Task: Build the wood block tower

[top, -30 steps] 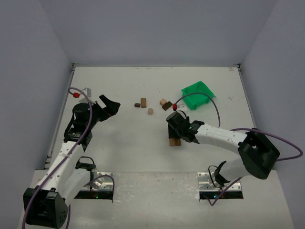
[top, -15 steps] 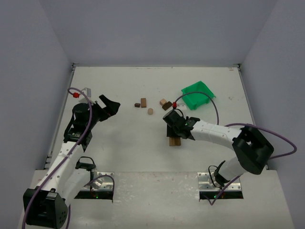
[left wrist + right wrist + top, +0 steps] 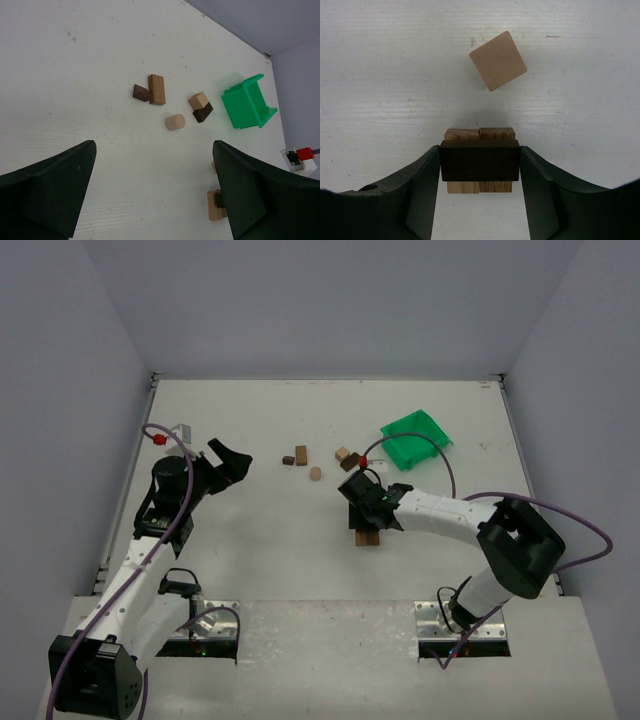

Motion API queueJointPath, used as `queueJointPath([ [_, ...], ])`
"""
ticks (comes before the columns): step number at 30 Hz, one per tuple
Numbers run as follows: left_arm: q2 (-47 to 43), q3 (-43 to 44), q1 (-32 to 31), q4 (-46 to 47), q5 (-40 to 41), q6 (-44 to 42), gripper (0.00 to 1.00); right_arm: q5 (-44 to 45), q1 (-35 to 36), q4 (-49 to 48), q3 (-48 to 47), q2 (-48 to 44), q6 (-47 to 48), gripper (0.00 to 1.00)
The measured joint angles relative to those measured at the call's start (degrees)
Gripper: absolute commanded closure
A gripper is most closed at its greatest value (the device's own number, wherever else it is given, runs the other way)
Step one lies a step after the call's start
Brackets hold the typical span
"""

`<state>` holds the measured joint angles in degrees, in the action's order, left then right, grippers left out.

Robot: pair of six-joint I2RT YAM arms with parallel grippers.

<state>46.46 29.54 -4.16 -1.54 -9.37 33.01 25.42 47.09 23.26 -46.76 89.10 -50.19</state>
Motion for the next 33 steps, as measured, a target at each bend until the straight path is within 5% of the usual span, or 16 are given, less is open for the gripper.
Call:
queueJointPath([
  [33, 0.04, 0.0, 0.0, 0.04, -0.13, 0.0, 0.0, -0.57, 0.0, 1.38, -1.23, 2.17, -0.8, 0.48],
])
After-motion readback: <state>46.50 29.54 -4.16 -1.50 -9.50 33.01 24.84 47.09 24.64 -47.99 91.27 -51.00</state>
